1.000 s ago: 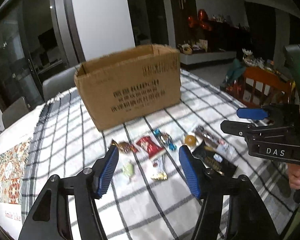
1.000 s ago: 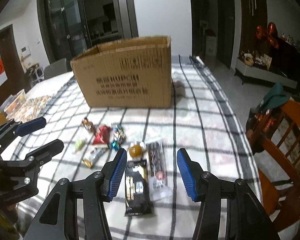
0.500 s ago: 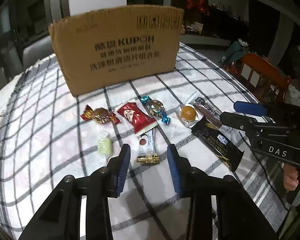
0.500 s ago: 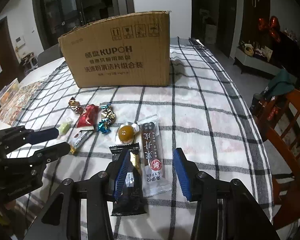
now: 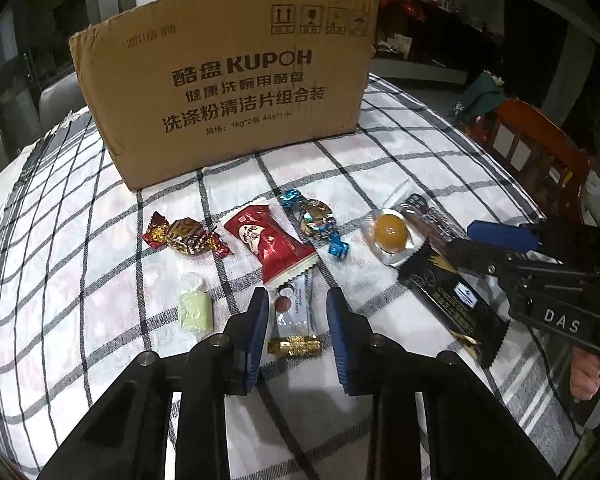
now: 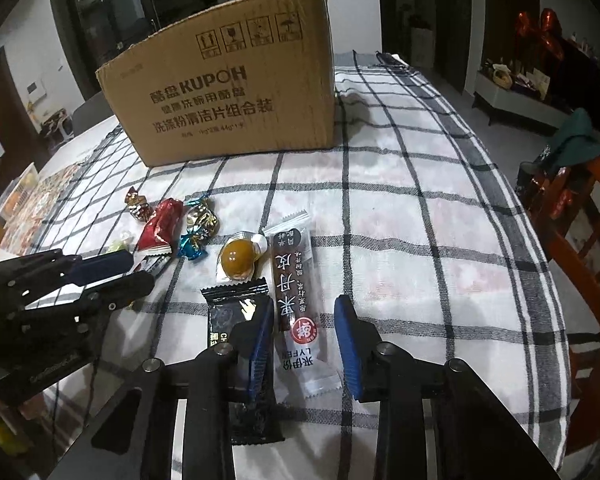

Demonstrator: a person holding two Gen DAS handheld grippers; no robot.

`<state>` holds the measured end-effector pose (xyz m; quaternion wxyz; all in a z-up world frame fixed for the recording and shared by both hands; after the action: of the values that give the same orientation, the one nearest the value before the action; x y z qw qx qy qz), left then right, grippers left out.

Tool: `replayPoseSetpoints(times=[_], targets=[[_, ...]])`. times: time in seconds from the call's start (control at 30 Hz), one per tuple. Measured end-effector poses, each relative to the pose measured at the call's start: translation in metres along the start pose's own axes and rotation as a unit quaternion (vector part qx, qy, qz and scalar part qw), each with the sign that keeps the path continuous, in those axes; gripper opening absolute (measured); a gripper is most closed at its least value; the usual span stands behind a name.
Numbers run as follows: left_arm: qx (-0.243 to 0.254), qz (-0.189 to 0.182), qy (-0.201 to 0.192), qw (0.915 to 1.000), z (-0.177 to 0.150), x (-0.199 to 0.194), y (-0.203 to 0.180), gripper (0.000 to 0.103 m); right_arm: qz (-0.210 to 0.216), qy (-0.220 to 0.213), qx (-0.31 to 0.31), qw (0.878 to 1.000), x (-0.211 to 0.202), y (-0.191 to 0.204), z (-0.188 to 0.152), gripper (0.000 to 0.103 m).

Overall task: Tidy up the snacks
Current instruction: 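Grasp a small white wrapped snack with the left tool while the right tool grasps the white stick packet, then carry both snacks over the box and open both tools to drop them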

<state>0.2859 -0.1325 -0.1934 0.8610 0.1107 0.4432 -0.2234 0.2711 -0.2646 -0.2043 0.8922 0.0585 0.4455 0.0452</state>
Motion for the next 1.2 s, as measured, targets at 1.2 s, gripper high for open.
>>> replayPoseSetpoints(times=[1.2], targets=[[-0.019,-0.004,-0.069,0.9974,0.023,-0.080,-0.004,0.020,0.042,-0.080,-0.006,0.996,-0.071,0.029,0.031,0.021]])
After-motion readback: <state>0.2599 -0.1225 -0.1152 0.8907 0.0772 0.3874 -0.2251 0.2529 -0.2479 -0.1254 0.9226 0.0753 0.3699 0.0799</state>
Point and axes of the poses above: each gripper's, at about its wrist camera, not at the fingertips, and x roughly the way its jaws point, y to its left, z to its top, the point moved 8 cm from there along x, roughly the way its jaws point, and after that the axes turned 1 degree about z, right-handed, at the moved point
